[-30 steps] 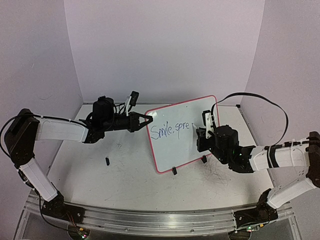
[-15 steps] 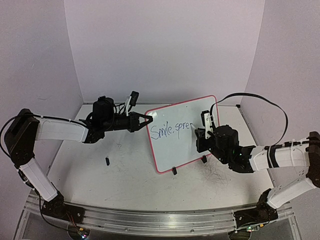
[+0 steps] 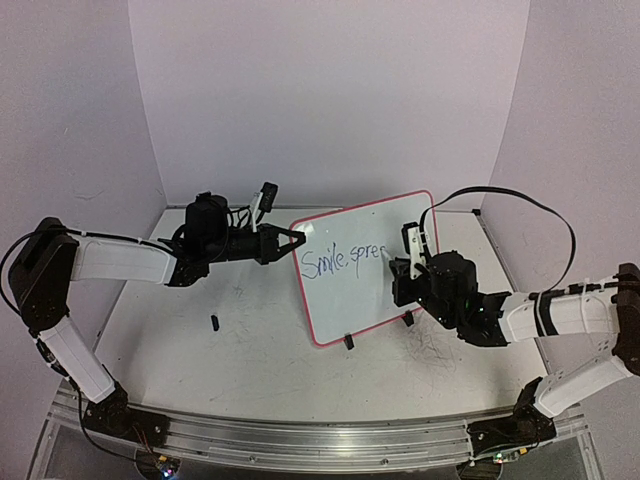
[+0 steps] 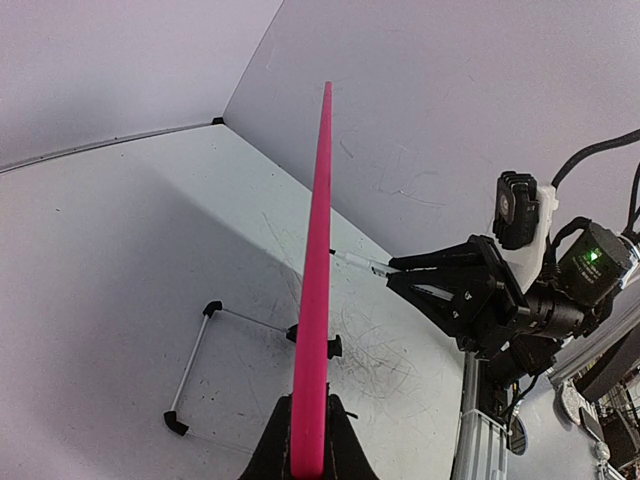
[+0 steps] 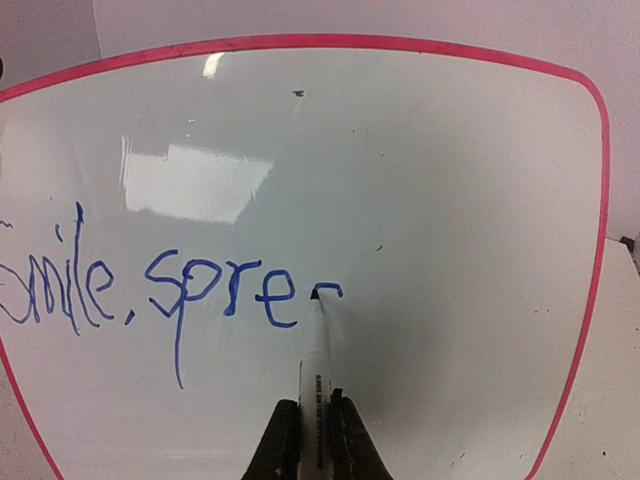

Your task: Write a sentence on the whiteboard

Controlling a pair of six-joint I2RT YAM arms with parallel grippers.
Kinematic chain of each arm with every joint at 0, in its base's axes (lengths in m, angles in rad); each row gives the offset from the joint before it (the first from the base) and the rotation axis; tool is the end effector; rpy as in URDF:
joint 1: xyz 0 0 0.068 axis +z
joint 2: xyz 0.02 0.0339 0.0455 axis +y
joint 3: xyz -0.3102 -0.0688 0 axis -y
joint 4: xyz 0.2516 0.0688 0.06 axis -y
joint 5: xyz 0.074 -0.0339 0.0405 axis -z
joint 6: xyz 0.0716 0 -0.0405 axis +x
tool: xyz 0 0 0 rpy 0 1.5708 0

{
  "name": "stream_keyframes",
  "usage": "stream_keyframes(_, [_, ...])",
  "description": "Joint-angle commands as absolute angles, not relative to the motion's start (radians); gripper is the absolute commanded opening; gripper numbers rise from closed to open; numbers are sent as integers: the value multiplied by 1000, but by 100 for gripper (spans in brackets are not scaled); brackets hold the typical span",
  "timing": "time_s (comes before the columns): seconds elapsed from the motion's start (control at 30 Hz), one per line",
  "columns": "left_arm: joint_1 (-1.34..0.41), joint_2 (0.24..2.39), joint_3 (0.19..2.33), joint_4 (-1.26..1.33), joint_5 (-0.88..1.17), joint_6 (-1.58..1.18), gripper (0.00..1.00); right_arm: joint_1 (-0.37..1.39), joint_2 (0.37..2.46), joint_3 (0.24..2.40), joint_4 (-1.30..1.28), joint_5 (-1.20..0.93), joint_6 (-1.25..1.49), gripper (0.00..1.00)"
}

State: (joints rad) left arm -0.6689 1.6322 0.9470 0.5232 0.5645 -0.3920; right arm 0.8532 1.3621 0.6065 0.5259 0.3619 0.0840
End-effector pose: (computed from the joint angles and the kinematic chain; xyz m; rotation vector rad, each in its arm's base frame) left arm 0.2936 -0.2809 0.2887 0.6980 1.7471 -1.2424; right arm 0.2277 0.2224 0.2560 -0.4284 1.7469 0.3471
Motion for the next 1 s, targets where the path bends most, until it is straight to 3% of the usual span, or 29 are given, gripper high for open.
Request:
stream_keyframes(0.0, [-692,1620,934,419,581,-304,0,852,1350,592,490,348,100,0])
stream_keyframes(0.97, [-692,1623,935,418,587,-307,0,851,1383,645,565,427,72,0])
